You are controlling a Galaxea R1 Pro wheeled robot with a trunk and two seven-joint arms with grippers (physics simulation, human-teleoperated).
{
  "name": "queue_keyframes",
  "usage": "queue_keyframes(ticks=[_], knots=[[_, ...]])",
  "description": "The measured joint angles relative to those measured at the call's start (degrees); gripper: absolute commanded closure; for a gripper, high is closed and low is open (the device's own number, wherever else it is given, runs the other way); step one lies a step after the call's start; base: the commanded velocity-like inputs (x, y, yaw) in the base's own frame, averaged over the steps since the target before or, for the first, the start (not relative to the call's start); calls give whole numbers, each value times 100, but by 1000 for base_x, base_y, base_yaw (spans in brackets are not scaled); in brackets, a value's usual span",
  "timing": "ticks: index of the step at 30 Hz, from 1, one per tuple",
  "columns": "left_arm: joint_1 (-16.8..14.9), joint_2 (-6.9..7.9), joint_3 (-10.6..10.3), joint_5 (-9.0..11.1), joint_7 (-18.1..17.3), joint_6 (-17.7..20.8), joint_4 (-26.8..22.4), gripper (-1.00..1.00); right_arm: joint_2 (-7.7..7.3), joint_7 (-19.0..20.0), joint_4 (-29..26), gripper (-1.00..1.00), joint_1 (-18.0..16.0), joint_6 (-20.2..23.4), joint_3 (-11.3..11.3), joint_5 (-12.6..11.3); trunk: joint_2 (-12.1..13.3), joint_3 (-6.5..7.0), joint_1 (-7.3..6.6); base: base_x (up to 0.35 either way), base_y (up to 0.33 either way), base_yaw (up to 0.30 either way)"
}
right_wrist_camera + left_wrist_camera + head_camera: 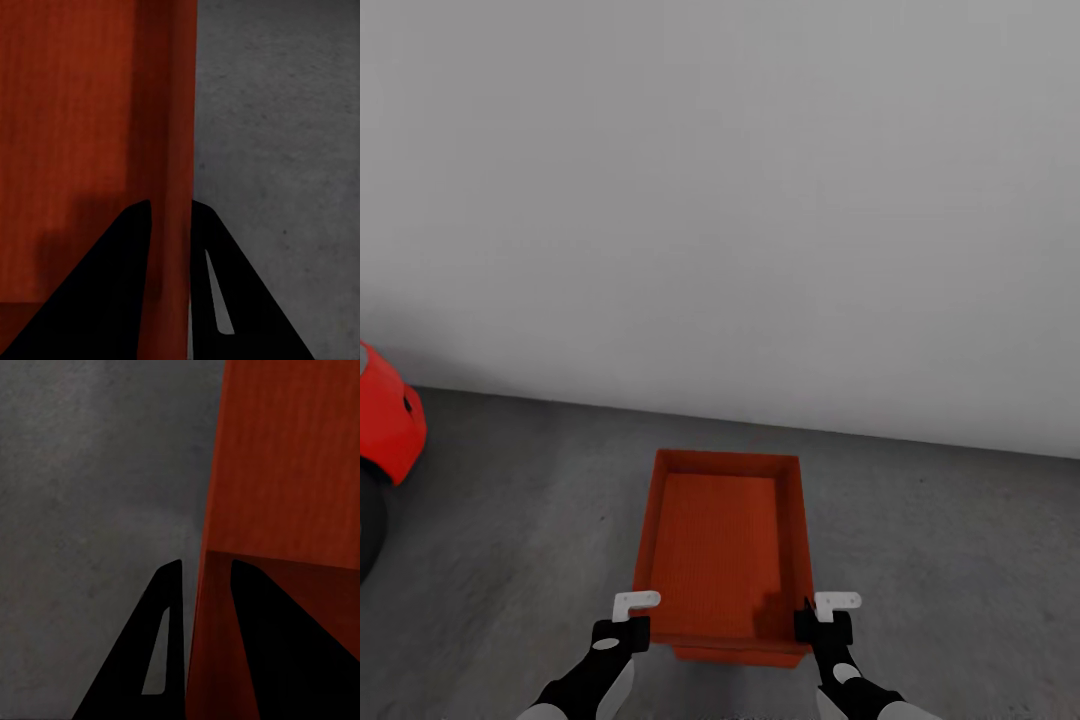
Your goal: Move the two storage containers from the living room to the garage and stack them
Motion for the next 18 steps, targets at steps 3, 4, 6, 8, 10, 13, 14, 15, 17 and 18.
queue_keyframes(ticks=[3,4,6,8,10,13,14,15,17,18], knots=[[0,1,-3,4,1,0,1,100,1,0,0,100,0,2,0,0,0,-28,0,0,0,0],[2,1,0,4,0,0,0,100,1,-1,0,100,0,4,3,-1,0,-37,0,0,0,0],[0,1,-1,2,0,0,0,100,1,-1,0,100,0,2,1,-1,0,-55,0,0,0,0],[0,1,0,2,-1,0,1,100,1,-1,0,100,0,2,2,-1,0,-74,0,0,0,0],[0,1,0,2,-1,0,1,100,1,-1,0,100,0,2,-1,1,0,-92,0,0,0,0],[1,1,2,0,-1,0,0,100,2,0,0,100,0,2,-9,9,0,-120,0,0,0,0],[0,1,2,-1,-1,0,0,100,2,0,0,100,0,2,-11,11,0,-129,0,0,0,0],[0,1,2,-1,-1,0,0,100,2,0,0,100,0,2,-11,11,0,-138,0,0,0,0],[0,1,3,-2,-1,0,0,100,2,0,0,100,0,1,-12,11,0,-157,0,0,0,0],[0,1,3,-2,-2,0,0,100,2,0,0,100,0,1,-12,12,0,-166,0,0,0,0]])
